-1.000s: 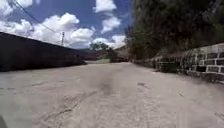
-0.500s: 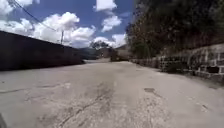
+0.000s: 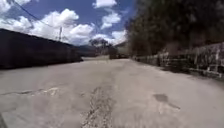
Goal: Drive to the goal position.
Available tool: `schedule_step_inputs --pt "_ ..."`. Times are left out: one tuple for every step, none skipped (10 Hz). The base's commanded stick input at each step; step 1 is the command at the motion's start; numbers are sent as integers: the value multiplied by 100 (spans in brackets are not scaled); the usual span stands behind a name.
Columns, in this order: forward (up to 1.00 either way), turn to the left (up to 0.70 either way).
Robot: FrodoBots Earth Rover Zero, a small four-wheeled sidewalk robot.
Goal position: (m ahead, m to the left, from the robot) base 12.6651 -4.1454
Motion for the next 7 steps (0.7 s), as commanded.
schedule_step_inputs --pt "100 -1" --pt "100 -1" --pt "100 -1" --pt "100 -1" --pt "100 -1" --pt "100 -1" --pt "100 -1"
